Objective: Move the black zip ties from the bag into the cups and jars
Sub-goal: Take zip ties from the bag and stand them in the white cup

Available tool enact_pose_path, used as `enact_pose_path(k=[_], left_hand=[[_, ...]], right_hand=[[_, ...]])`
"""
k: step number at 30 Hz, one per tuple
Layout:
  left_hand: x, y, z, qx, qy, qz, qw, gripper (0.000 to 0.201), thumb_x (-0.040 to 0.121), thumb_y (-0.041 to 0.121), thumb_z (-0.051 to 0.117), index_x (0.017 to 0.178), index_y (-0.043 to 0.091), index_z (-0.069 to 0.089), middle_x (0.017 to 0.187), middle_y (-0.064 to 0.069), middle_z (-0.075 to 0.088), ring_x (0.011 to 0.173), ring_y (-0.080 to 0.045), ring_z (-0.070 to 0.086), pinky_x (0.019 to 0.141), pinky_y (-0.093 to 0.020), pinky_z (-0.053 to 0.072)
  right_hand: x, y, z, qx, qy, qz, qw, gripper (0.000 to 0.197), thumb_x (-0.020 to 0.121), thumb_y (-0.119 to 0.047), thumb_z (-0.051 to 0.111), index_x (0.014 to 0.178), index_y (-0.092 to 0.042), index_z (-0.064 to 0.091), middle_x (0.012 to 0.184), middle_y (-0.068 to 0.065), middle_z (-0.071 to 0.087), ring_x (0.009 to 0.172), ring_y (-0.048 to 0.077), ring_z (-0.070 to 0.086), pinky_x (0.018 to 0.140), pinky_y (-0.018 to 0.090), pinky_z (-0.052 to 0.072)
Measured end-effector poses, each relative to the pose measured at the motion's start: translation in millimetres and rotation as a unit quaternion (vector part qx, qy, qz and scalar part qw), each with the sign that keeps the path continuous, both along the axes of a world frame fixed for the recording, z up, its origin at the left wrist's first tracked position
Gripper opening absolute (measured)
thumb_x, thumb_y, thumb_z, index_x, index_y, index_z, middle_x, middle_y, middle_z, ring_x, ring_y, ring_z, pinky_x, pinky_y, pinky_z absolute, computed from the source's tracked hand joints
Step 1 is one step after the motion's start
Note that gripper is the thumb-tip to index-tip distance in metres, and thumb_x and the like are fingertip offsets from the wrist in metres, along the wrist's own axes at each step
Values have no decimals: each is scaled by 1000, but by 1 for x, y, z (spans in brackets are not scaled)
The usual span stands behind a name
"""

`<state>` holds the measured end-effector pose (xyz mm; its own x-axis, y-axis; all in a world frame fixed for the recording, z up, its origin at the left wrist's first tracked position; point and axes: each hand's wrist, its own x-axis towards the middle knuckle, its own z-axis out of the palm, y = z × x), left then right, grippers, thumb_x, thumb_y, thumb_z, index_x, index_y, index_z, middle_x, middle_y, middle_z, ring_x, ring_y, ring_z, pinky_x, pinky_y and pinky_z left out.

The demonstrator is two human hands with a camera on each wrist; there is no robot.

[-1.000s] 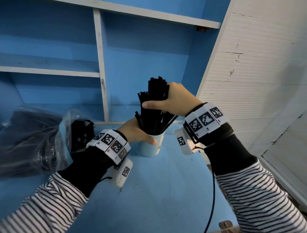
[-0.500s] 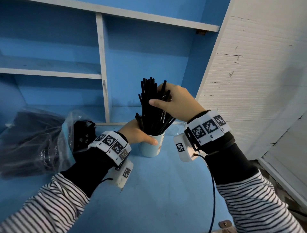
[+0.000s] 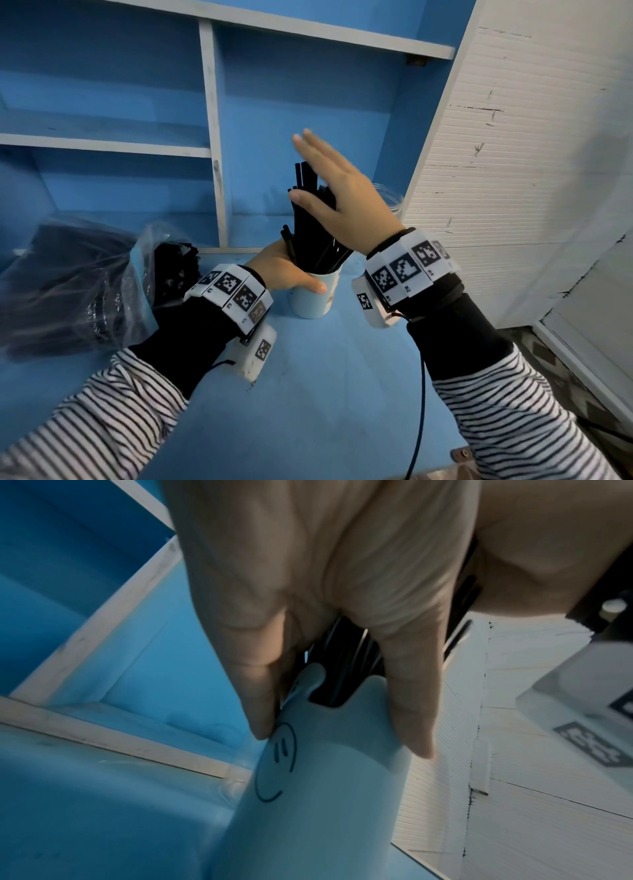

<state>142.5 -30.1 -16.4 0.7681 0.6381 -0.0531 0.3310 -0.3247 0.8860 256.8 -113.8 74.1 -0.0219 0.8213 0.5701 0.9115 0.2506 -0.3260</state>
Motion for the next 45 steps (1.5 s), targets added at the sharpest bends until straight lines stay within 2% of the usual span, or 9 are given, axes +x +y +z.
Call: enact_pose_path(k=[5, 10, 14, 20, 25, 30, 34, 37, 45], left_hand=[[1, 0, 1, 57, 24, 11, 998, 60, 62, 19, 90, 113, 19, 59, 111, 3, 66, 105, -12, 59, 88, -26, 46], [0, 0, 1, 35, 13, 4, 999, 60, 62, 19, 90, 113, 22, 59, 114, 5, 66, 109, -11, 59, 97, -31, 45], [1, -1, -1, 32, 15, -6, 999, 74, 58, 27, 91, 125, 18, 59, 118, 6, 66, 112, -11, 58, 99, -32, 46], [-21, -5, -12, 52, 31, 56, 997, 107, 37, 61, 82, 132, 23, 51, 129, 9, 58, 121, -9, 51, 105, -34, 41], [-61, -16, 2, 116, -72, 150, 979, 43, 78, 17, 76, 114, 29, 56, 112, 5, 64, 104, -13, 60, 96, -26, 47], [-115, -12, 18, 259, -170, 258, 915, 27, 80, 1, 61, 91, 25, 65, 93, 6, 66, 84, -9, 60, 78, -8, 44], [-156, 10, 14, 334, -35, 329, 883, 28, 72, 20, 65, 97, 30, 68, 106, -5, 61, 107, -20, 54, 98, -30, 41], [-175, 16, 3, 295, 60, 321, 898, 41, 71, 27, 74, 109, 38, 64, 114, -12, 56, 115, -31, 50, 102, -46, 41], [-193, 10, -4, 262, 39, 290, 920, 40, 86, 16, 66, 122, 33, 60, 115, 1, 65, 100, -19, 60, 84, -27, 45]], right_hand=[[0, 7, -20, -25, -23, -34, 999, 37, 95, -34, 50, 119, -8, 64, 120, 5, 65, 112, 22, 59, 96, 39, 47], [-4, 0, -15, -11, -46, -35, 998, 42, 99, -27, 48, 139, -15, 48, 149, 0, 44, 136, 17, 42, 108, 31, 36], [-10, -3, -16, -67, -108, -60, 990, 41, 103, -29, 40, 140, -14, 47, 146, 0, 48, 141, 19, 35, 109, 38, 37], [-22, -7, -12, 3, -22, -30, 999, 43, 100, -29, 47, 139, -12, 48, 148, 4, 45, 142, 21, 33, 114, 34, 30], [-51, -15, -7, 136, 20, 14, 990, 32, 95, -20, 52, 122, -6, 61, 121, 8, 62, 115, 23, 56, 100, 29, 42], [-90, -20, -16, 203, 65, 58, 975, 10, 85, -4, 54, 92, -1, 62, 88, 7, 58, 80, 17, 52, 74, 22, 41], [-121, -14, -40, 133, 107, 121, 978, 8, 80, 0, 51, 85, 0, 58, 81, 8, 55, 72, 19, 48, 67, 21, 39], [-133, 0, -66, -5, 137, 120, 983, 14, 83, -3, 55, 96, -2, 60, 92, 8, 59, 84, 20, 54, 72, 14, 37], [-145, 34, -106, -288, 54, 111, 950, 51, 82, -28, 74, 126, -16, 53, 126, 10, 53, 114, 25, 51, 96, 25, 38]])
